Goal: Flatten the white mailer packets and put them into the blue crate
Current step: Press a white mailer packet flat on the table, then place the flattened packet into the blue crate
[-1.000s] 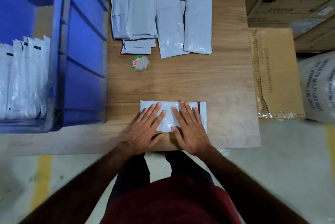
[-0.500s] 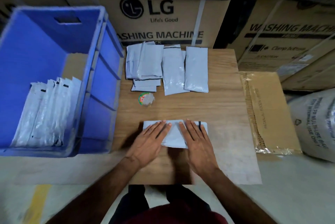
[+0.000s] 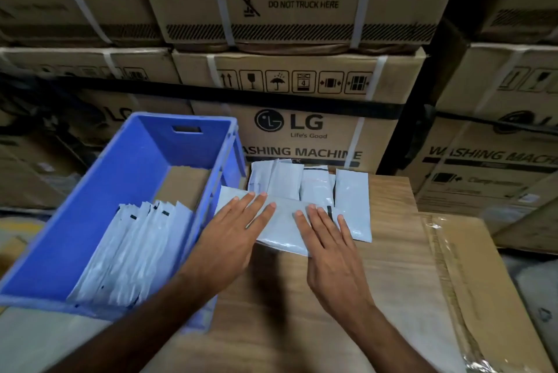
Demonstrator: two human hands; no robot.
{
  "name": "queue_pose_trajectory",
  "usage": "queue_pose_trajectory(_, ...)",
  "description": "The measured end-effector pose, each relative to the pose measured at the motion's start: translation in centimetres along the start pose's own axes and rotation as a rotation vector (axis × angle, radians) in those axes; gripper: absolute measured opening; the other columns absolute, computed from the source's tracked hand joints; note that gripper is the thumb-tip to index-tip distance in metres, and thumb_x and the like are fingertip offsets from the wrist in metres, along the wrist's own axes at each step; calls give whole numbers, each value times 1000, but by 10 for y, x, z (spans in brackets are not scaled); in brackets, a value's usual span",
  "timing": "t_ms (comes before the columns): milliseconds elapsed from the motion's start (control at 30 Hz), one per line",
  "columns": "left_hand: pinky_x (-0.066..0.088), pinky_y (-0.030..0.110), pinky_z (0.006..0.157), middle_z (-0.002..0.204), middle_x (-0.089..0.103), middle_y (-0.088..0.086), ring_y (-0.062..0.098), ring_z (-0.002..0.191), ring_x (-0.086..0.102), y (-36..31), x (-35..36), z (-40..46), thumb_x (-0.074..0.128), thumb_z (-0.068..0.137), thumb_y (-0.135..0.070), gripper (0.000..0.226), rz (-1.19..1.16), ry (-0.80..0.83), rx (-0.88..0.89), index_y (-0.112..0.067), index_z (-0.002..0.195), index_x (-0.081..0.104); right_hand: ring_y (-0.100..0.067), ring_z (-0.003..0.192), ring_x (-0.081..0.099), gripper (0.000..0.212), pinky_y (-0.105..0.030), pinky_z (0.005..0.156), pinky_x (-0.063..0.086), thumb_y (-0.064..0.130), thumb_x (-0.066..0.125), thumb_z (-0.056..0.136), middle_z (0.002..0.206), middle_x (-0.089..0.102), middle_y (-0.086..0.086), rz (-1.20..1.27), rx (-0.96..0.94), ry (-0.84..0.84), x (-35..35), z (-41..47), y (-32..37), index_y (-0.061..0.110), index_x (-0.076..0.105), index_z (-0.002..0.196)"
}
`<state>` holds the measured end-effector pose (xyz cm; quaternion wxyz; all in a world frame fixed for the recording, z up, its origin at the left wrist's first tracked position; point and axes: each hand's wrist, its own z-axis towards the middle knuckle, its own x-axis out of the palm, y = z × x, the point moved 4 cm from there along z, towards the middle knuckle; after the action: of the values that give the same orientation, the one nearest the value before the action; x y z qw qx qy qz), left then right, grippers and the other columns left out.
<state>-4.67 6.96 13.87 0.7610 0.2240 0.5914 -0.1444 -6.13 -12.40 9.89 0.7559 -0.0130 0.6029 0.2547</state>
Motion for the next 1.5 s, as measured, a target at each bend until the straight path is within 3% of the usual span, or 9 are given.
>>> queue_pose_trajectory(467,30,46,113,154,46,15,37,137,49,248,5,-85,36,72,-8,80,75,144,53,-12,151,45,-34,148,35,79,-55,122,23,16,25,79,159,39,-16,-134,47,70,46,125,223,16,34,157)
queue_pose_trajectory(567,29,45,114,156,44,15,36,138,49,292,13,-93,41,73,-11,78,93,172,147,-12,151,46,-36,143,42,79,-53,120,20,17,26,77,155,44,-18,-129,96,74,75,138,272,13,40,155)
queue_pose_trajectory(867,46,53,105,143,58,18,38,127,59,306,76,-66,37,92,-14,52,187,219,631,-12,140,60,-39,120,64,78,-54,101,50,21,26,71,137,61,-22,-61,507,370,160,120,310,9,59,141)
queue_pose_trajectory(933,51,54,101,141,59,19,39,125,61,294,91,-54,34,92,-13,53,204,249,741,-9,134,64,-42,121,61,80,-55,101,49,22,25,73,139,57,-27,0,627,390,169,114,312,6,51,147)
queue_pose_trajectory(1033,53,53,96,136,63,18,39,121,64,271,113,-38,34,92,-13,50,202,288,875,-10,128,69,-40,150,22,74,-50,120,21,24,28,95,166,12,-24,64,751,512,184,105,304,10,-2,162)
queue_pose_trajectory(1100,53,53,97,127,68,13,37,116,66,255,127,-29,35,91,-15,47,171,307,927,-13,120,72,-39,154,7,82,-49,121,19,31,38,103,168,-4,-22,53,832,661,188,102,299,13,-19,159)
queue_pose_trajectory(1233,19,50,123,128,60,1,26,134,48,235,157,-30,42,97,-11,42,105,553,922,-25,134,58,-41,153,12,84,-49,113,32,39,40,105,167,0,-23,139,958,839,206,97,296,18,-20,159)
queue_pose_trajectory(1333,30,42,118,138,57,-2,21,136,46,234,167,-36,46,96,-12,51,97,697,944,-30,143,52,-40,147,31,90,-51,114,31,27,47,101,163,22,-22,330,1059,926,221,92,300,17,-22,158)
queue_pose_trajectory(1500,33,42,116,155,40,2,25,144,34,244,181,-38,33,100,-31,57,130,771,1034,-30,157,30,-48,145,29,96,-53,115,30,21,51,99,163,9,-33,472,1134,975,223,100,305,8,-26,156)
